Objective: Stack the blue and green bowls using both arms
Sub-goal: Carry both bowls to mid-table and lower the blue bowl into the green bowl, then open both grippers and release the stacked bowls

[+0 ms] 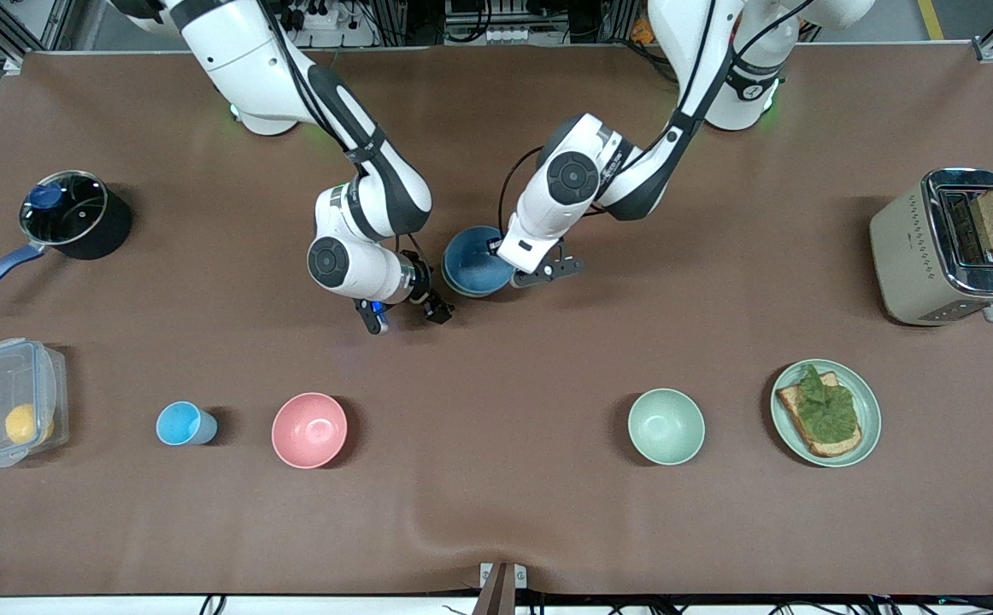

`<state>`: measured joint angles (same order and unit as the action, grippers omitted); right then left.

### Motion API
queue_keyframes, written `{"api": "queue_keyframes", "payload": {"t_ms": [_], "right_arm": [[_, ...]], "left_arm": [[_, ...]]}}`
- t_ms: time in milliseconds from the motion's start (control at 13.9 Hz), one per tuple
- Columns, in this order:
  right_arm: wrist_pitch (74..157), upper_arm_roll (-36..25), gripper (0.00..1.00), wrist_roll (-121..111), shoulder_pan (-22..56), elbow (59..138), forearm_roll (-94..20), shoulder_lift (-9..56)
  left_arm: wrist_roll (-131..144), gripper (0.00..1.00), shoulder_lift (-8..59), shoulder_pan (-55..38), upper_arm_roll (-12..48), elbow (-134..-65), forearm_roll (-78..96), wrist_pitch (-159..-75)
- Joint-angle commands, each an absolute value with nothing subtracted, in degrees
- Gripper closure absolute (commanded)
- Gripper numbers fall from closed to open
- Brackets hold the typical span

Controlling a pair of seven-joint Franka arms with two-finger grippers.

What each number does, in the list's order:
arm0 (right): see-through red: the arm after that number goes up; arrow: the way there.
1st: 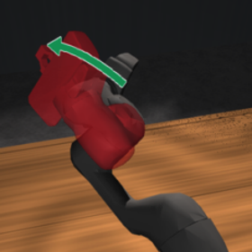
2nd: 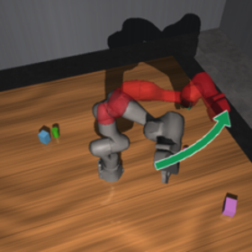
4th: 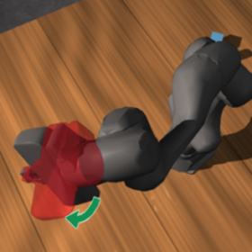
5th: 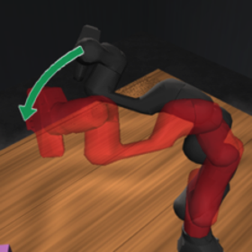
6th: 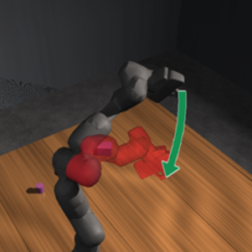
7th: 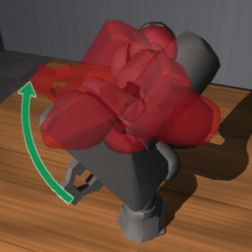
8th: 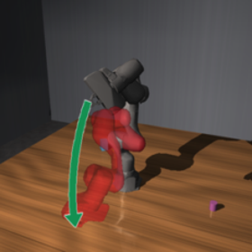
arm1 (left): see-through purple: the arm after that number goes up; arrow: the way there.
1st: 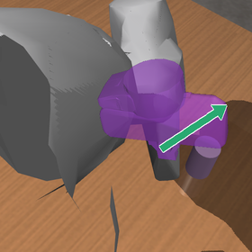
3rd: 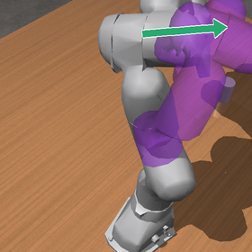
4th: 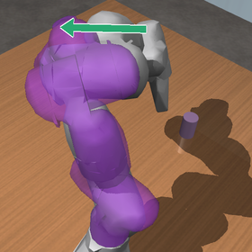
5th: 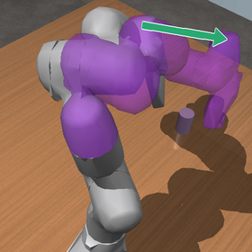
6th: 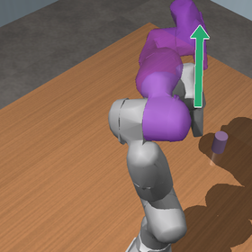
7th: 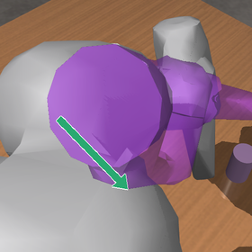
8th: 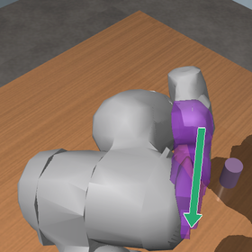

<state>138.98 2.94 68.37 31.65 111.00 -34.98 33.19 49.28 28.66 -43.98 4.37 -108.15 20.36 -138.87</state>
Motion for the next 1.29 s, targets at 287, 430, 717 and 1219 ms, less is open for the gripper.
{"api": "queue_keyframes", "payload": {"t_ms": [287, 430, 717, 1219], "right_arm": [[139.1, 3.3, 0.00, 68.6, 31.6, 111.4, -36.5, 33.0], [139.1, 3.2, 0.00, 68.6, 31.7, 111.4, -36.5, 33.0], [139.0, 3.2, 0.00, 68.6, 31.6, 111.4, -36.5, 33.0], [138.9, 3.2, 0.00, 68.6, 31.6, 111.5, -36.5, 32.8]], "left_arm": [[52.7, 1.00, 31.2, -45.5, 4.0, -105.6, 17.1, -139.2], [53.1, 1.00, 31.3, -45.8, 4.0, -105.3, 17.0, -139.2], [52.7, 0.57, 32.1, -45.7, 4.0, -104.8, 17.0, -139.2], [53.2, 0.00, 28.0, -45.1, 2.7, -103.3, 16.5, -136.6]]}}
